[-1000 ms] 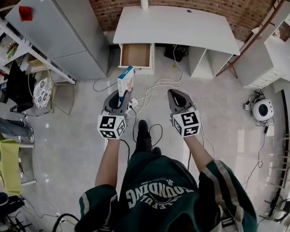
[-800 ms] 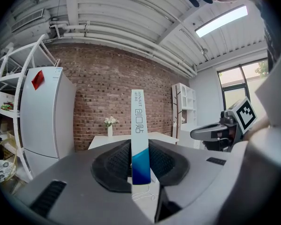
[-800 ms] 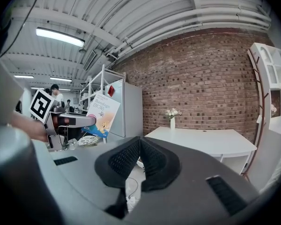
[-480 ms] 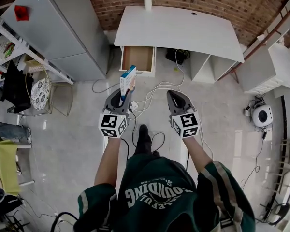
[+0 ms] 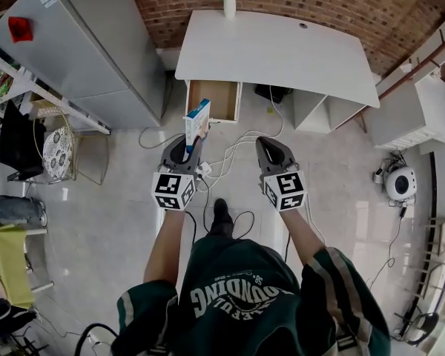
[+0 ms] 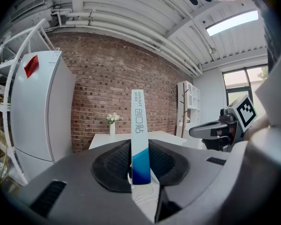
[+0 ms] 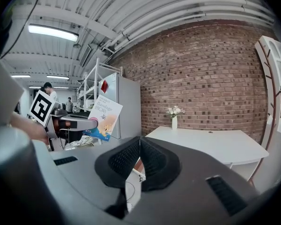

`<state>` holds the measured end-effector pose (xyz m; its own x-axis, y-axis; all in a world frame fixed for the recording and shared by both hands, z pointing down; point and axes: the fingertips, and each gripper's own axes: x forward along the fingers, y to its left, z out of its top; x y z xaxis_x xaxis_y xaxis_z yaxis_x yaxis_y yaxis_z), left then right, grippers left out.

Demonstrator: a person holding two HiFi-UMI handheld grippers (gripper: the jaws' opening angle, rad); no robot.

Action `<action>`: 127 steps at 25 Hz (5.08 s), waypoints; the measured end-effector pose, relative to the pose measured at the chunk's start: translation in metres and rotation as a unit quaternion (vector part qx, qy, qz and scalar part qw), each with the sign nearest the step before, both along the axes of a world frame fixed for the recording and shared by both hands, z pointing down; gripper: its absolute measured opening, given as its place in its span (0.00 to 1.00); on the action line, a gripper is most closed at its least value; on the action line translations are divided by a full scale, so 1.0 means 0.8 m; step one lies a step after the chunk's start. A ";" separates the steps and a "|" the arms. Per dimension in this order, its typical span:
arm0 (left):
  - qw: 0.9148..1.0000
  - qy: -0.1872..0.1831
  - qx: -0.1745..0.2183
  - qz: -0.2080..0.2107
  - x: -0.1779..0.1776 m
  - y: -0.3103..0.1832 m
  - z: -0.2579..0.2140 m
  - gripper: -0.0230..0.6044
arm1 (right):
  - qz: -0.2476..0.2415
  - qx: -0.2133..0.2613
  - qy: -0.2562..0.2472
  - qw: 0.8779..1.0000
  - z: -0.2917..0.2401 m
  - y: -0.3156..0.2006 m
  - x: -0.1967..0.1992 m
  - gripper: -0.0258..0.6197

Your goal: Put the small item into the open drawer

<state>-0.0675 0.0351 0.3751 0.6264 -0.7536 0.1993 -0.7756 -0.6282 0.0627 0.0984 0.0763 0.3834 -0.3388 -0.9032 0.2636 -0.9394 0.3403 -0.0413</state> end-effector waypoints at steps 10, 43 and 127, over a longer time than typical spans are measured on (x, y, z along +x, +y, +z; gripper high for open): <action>1.000 0.006 -0.006 0.008 -0.015 -0.090 0.007 0.19 | 0.003 -0.006 0.008 1.000 0.002 -0.085 -0.021 0.08; 0.999 0.003 -0.032 0.041 -0.018 -0.200 0.054 0.19 | 0.017 -0.020 0.011 1.000 0.031 -0.192 -0.042 0.08; 0.949 -0.065 -0.309 0.006 0.111 -0.425 0.595 0.19 | -0.099 -0.212 -0.017 0.972 0.401 -0.345 -0.022 0.08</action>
<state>0.0213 -0.3049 0.8508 0.5749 -0.4597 0.6769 -0.7945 -0.5114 0.3274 0.0808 -0.1997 0.7039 -0.5089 -0.6322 0.5842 -0.8534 0.4593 -0.2464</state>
